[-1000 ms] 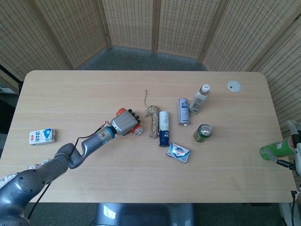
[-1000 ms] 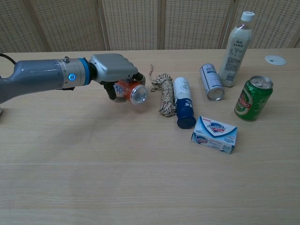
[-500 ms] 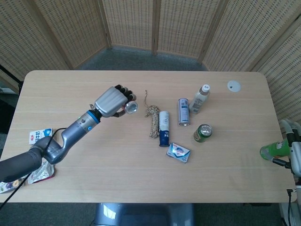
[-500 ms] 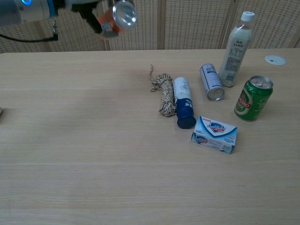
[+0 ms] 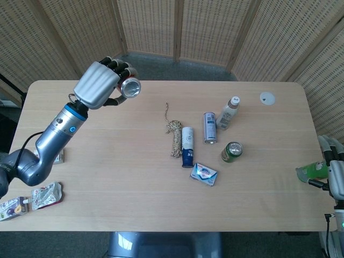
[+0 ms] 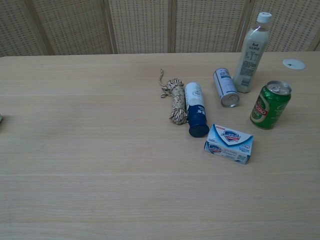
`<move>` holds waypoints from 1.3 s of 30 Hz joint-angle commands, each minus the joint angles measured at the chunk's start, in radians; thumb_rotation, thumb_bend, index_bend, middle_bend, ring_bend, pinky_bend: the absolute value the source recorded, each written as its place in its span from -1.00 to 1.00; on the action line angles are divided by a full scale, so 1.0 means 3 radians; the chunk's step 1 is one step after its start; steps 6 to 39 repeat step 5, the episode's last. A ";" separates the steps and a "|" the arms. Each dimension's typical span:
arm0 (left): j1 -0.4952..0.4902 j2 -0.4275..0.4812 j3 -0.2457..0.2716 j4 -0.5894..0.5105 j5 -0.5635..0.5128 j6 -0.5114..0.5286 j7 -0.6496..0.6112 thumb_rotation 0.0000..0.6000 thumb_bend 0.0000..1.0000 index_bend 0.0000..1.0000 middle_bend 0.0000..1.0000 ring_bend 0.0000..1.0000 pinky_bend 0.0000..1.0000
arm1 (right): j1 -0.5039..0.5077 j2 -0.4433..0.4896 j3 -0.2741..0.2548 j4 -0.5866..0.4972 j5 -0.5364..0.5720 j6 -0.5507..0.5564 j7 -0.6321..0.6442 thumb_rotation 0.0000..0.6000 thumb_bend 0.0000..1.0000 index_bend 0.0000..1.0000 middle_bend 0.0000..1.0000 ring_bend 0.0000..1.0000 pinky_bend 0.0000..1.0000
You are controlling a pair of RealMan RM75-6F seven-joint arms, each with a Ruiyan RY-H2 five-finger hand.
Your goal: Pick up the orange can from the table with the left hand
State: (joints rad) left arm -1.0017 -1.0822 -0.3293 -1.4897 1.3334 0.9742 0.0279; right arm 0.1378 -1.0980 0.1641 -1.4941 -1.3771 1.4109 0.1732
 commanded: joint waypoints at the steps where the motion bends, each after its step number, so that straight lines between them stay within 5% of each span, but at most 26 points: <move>1: 0.0029 0.0076 -0.0046 -0.0074 -0.0029 0.0037 0.0004 1.00 -0.26 -0.08 0.09 0.03 0.10 | 0.0001 -0.0004 0.0000 0.0006 0.0001 -0.0002 0.0005 0.07 -0.51 -1.00 -0.95 -1.00 -1.00; 39: 0.0055 0.0127 -0.0077 -0.0140 -0.0045 0.0075 -0.0014 1.00 -0.27 -0.08 0.08 0.03 0.10 | 0.0003 -0.0008 -0.0002 0.0014 -0.0001 -0.0007 0.0012 0.07 -0.51 -1.00 -0.95 -1.00 -1.00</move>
